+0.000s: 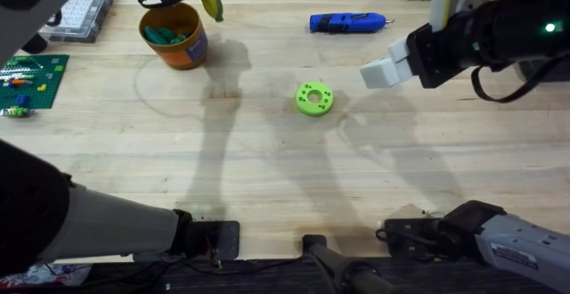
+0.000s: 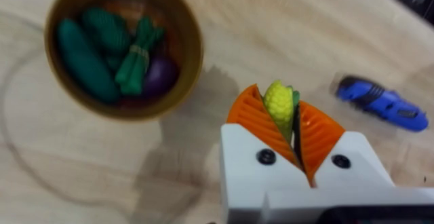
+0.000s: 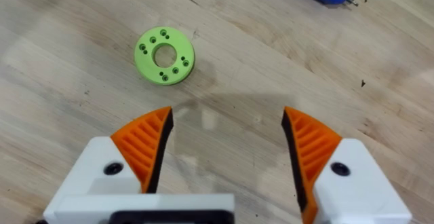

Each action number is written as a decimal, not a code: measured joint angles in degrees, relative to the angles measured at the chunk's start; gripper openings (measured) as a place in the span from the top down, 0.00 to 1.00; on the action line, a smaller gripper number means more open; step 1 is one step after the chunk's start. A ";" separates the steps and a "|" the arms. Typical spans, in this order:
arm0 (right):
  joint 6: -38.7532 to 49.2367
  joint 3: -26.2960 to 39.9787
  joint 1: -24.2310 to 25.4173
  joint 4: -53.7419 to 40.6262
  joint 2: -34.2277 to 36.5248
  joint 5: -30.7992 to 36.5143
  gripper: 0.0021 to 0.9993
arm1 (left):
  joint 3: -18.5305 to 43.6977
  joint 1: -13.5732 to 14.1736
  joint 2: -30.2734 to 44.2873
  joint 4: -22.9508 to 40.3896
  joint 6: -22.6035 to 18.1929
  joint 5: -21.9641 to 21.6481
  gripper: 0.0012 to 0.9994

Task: Pick up the gripper from the table and insert it into the empty holder that is missing its gripper. Then pick up a screw, insert it into the mounting hole, and use the screwdriver to tighten it. Finally, clean up the table by picking up the vegetable and placing it into the bucket.

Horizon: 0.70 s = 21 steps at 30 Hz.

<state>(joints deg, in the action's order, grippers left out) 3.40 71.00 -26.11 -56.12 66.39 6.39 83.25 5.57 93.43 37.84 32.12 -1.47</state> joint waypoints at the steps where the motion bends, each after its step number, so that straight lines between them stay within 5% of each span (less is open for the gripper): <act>1: 0.00 0.00 0.00 -0.06 0.00 -0.02 0.04 | 0.01 -0.08 0.20 -0.60 -0.19 -0.22 0.96; 11: 0.02 -0.02 0.00 -0.58 0.02 -0.04 0.04 | -0.27 -0.40 1.35 -4.32 -0.60 2.38 0.96; 21: 0.02 -0.02 0.00 -0.58 0.02 -0.04 0.04 | -0.18 -6.65 -4.49 -0.56 -11.65 3.42 0.96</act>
<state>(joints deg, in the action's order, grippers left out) 3.42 70.98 -26.11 -56.69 66.41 6.35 83.07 -1.08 88.94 37.27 20.46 1.95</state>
